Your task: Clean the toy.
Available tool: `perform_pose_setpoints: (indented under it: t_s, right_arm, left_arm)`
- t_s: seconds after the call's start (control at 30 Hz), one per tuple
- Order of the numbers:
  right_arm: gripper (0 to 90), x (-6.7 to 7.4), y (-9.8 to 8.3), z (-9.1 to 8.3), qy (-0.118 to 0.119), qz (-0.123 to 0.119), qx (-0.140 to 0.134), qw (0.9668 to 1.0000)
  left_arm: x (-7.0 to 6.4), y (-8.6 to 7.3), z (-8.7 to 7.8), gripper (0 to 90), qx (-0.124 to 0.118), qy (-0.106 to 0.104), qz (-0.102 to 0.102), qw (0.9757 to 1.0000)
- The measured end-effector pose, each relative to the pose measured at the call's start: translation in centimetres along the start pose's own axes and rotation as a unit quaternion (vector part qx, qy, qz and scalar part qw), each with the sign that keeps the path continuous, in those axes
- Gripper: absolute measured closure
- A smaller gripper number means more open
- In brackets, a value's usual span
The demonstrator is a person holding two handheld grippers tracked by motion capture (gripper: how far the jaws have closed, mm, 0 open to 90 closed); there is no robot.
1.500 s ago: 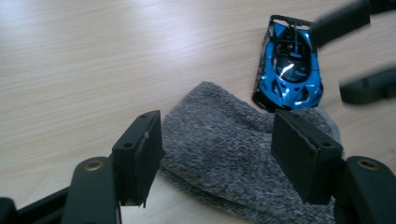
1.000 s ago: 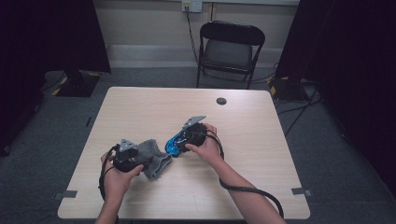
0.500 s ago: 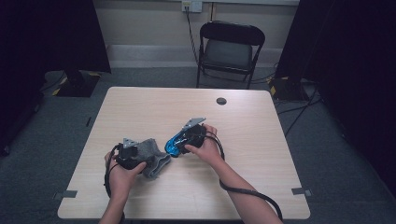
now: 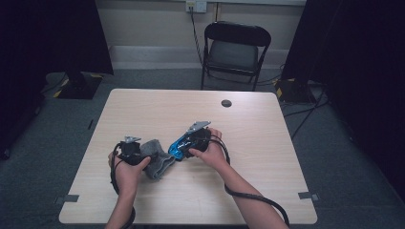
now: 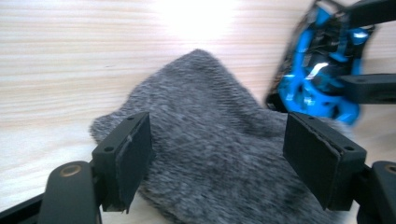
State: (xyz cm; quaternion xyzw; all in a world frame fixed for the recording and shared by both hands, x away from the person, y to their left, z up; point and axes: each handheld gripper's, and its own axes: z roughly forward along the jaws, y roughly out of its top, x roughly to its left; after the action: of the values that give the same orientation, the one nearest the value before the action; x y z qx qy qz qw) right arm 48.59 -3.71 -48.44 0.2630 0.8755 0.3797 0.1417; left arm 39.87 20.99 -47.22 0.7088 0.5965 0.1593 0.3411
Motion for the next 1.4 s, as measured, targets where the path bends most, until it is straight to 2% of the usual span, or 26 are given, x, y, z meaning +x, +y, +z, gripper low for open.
perform_pose_setpoints:
  t_s: [0.17,0.27,0.3,0.37,0.43,0.53,0.67,0.83,0.93,0.97,1.0,1.1,1.3,1.37,1.4]
  right_arm:
    - [7.5,0.2,0.0,0.0,-0.003,0.000,-0.001,1.0000]
    - [7.5,0.5,-0.2,0.0,-0.002,0.001,-0.010,0.9999]
    - [7.5,0.6,-0.2,0.0,-0.002,0.001,-0.011,0.9999]
    - [7.5,0.8,-0.1,0.0,-0.007,0.006,-0.004,1.0000]
    - [7.5,0.8,0.2,0.0,-0.007,0.005,0.006,0.9999]
    - [7.4,0.7,0.4,0.0,-0.006,0.004,0.015,0.9999]
    - [7.4,0.6,0.3,0.0,-0.006,0.002,0.014,0.9999]
    - [7.4,0.6,0.3,0.0,-0.005,0.003,0.012,0.9999]
    - [7.5,0.5,0.2,0.0,-0.004,0.001,0.008,1.0000]
    - [7.5,0.5,0.2,0.0,-0.004,0.001,0.007,1.0000]
    - [7.5,0.5,0.1,0.0,-0.005,0.002,0.005,1.0000]
    - [7.5,0.5,0.1,0.0,-0.005,0.002,0.004,1.0000]
    - [7.5,0.5,0.2,0.0,-0.005,0.002,0.007,1.0000]
    - [7.5,0.5,0.1,0.0,-0.005,0.003,0.007,1.0000]
    - [7.5,0.5,0.2,0.0,-0.005,0.002,0.007,1.0000]
  left_arm:
    - [-1.1,-0.1,1.7,23.9,0.008,0.020,0.031,0.9993]
    - [-1.8,-0.1,2.8,24.7,0.006,0.023,0.073,0.9971]
    - [-2.1,0.0,2.8,27.2,0.009,0.023,0.088,0.9958]
    - [-2.4,0.0,2.8,45.5,0.008,0.006,0.111,0.9938]
    - [-2.5,-0.1,2.7,54.5,0.009,-0.007,0.127,0.9918]
    - [-2.5,-0.3,2.5,62.4,0.008,-0.022,0.133,0.9909]
    - [-2.8,-0.5,2.0,66.4,0.021,-0.047,0.139,0.9890]
    - [-3.9,-0.8,1.5,67.1,0.039,-0.057,0.160,0.9846]
    - [-4.4,-1.0,1.3,67.5,0.047,-0.066,0.162,0.9835]
    - [-4.6,-1.0,1.2,67.9,0.052,-0.069,0.168,0.9820]
    - [-4.9,-1.2,1.1,68.1,0.055,-0.072,0.167,0.9818]
    - [-5.6,-1.4,0.9,68.4,0.061,-0.076,0.179,0.9790]
    - [-6.9,-2.1,0.7,68.6,0.052,-0.088,0.187,0.9770]
    - [-7.3,-2.4,0.7,68.7,0.051,-0.104,0.185,0.9760]
    - [-7.6,-2.4,0.7,68.8,0.052,-0.114,0.187,0.9744]
